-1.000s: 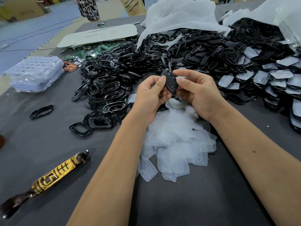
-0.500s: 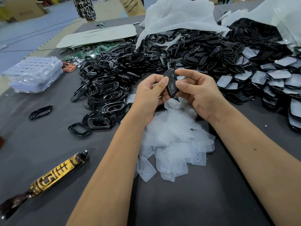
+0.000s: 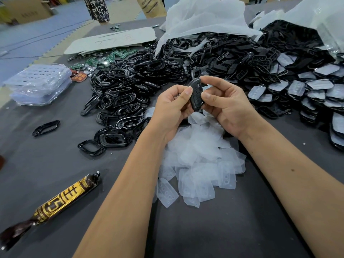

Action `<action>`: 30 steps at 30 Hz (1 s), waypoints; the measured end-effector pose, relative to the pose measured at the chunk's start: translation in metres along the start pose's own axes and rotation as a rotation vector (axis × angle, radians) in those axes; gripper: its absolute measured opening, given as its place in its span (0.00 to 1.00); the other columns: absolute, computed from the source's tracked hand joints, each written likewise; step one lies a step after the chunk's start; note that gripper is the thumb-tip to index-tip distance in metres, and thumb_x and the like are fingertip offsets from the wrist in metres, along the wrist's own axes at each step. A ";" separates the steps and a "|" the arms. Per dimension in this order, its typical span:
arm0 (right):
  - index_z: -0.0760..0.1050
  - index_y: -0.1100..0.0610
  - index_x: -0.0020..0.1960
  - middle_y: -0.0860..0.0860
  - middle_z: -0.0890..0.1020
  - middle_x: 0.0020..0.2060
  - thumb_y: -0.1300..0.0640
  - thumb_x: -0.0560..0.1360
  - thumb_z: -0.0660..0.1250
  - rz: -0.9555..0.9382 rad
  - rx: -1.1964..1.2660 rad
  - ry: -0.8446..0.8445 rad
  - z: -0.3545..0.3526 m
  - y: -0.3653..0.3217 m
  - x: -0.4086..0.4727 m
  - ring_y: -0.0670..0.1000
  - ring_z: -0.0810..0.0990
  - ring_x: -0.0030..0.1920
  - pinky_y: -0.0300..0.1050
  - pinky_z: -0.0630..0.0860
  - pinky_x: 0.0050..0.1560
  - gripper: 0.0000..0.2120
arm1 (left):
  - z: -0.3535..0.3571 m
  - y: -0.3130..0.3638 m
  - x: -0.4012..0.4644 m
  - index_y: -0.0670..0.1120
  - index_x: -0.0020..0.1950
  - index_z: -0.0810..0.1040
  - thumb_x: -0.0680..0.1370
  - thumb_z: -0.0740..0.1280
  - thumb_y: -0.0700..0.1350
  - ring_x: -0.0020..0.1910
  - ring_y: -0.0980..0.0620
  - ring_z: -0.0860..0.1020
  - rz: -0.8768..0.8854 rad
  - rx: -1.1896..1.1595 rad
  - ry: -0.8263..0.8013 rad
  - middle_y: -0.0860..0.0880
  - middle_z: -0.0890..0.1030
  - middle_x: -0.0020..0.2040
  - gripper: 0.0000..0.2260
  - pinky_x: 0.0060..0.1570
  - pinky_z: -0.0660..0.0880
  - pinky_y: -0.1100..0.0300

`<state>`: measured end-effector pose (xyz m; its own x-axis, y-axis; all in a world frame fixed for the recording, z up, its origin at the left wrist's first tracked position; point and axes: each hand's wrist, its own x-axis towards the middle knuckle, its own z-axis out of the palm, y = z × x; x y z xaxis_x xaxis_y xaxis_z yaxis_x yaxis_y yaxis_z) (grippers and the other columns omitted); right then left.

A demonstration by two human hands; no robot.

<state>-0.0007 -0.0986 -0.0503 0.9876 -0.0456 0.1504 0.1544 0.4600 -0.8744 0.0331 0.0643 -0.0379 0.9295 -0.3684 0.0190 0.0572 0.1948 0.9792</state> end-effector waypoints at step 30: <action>0.87 0.55 0.54 0.58 0.86 0.52 0.69 0.75 0.65 -0.232 -1.707 0.743 -0.134 -0.132 -0.051 0.60 0.81 0.56 0.50 0.77 0.57 0.16 | 0.187 -0.008 0.055 0.44 0.73 0.75 0.77 0.67 0.33 0.63 0.51 0.79 0.272 0.727 -0.232 0.47 0.82 0.65 0.23 0.65 0.73 0.60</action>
<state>-0.0676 -0.2759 -0.0042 0.6828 -0.5106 0.5227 -0.3338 -0.8543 -0.3984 0.0154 -0.1275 -0.0067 0.7730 -0.5877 0.2390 -0.4856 -0.3056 0.8190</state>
